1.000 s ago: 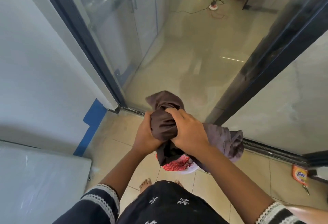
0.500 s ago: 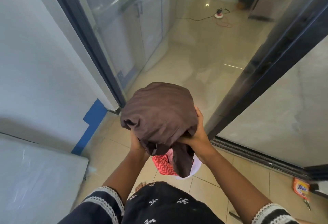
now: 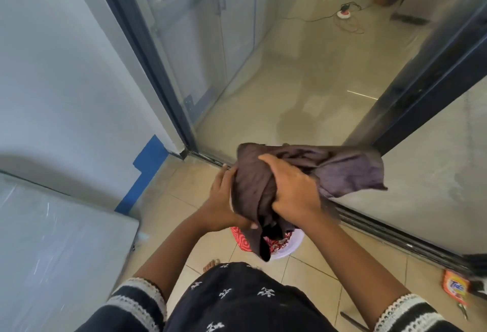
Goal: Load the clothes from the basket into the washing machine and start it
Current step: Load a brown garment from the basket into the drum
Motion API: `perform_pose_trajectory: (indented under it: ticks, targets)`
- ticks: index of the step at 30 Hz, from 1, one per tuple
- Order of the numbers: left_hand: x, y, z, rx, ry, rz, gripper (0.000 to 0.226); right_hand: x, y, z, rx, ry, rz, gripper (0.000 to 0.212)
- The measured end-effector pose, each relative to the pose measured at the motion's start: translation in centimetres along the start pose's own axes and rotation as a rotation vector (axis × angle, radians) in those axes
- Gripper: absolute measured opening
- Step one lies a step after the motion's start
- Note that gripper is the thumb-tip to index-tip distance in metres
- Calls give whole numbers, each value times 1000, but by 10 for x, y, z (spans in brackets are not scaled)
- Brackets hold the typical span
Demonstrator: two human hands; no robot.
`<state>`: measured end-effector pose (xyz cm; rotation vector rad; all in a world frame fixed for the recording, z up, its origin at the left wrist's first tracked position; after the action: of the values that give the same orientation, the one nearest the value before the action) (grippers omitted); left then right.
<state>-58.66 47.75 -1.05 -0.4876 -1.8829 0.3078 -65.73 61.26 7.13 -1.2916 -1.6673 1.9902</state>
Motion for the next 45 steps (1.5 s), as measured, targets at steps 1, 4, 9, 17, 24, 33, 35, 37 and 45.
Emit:
perform_pose_trajectory:
  ticks: [1,4,9,17,24,33,35,37,45]
  targets:
    - [4,-1,4,33,35,-26,134,-15,7,1,-16,-48,-22,91]
    - [-6,-23,-1,210,20,-158,93,-33,6,2,8,-102,140,95]
    - [-52,-41,-34,410,-99,-596,76,-17,12,19,-119,-178,933,87]
    - [-85,-45,-71,495,-41,-1208,24,1,106,23,-521,185,1397,91]
    - [-123,-64,-118,657,-24,-1367,59,-68,153,14,-692,305,1747,96]
    - [-194,-144,-227,796,-7,-1332,30,-196,213,44,-691,192,1508,93]
    - [-213,-176,-267,854,17,-1260,50,-236,224,52,-660,138,1427,89]
    - [-227,-208,-307,886,26,-1172,66,-274,237,58,-653,103,1379,87]
    - [-295,-307,-435,1065,32,-840,95,-426,274,89,-710,-109,1199,89]
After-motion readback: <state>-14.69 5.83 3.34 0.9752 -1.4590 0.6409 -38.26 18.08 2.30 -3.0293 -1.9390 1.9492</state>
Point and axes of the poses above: each hand's wrist, its own z-axis towards the middle knuckle, its own y-axis out of the palm, x = y × z, the point moved 9 cm from there along z, towards the middle knuckle, and after that the axes turned 8 degrees about -x, right-handed, at the moved point
